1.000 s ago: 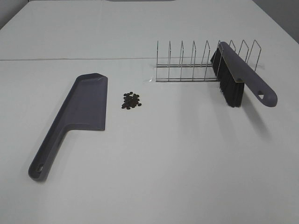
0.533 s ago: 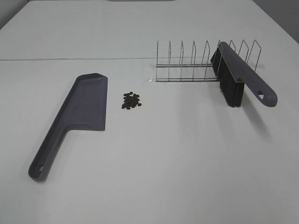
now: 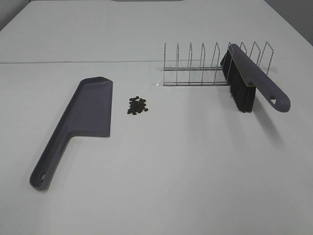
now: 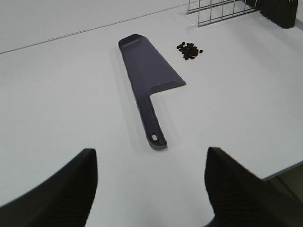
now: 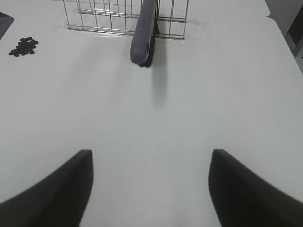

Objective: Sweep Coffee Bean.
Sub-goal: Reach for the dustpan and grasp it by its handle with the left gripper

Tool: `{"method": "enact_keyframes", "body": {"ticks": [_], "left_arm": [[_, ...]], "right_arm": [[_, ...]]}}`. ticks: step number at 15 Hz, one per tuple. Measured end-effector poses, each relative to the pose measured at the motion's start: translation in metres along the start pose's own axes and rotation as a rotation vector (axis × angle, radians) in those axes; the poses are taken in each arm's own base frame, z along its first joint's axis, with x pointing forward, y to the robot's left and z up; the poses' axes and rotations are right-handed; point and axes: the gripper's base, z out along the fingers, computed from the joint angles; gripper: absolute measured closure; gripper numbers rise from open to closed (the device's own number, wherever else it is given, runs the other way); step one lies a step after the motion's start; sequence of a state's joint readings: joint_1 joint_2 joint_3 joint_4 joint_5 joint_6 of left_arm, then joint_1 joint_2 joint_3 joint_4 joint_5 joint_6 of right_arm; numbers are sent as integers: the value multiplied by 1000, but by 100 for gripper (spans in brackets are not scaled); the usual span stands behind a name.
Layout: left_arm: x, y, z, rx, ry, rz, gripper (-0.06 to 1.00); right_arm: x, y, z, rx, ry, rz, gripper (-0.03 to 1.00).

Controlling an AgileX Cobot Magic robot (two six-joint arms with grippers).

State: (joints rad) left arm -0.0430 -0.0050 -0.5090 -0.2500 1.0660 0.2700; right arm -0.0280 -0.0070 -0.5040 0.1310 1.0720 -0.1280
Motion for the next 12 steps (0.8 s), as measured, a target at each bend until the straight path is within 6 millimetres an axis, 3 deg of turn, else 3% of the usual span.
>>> {"method": "enact_keyframes", "body": {"ticks": [12], "left_arm": [[0, 0, 0, 0, 0, 0, 31]], "right_arm": [[0, 0, 0, 0, 0, 0, 31]]}}
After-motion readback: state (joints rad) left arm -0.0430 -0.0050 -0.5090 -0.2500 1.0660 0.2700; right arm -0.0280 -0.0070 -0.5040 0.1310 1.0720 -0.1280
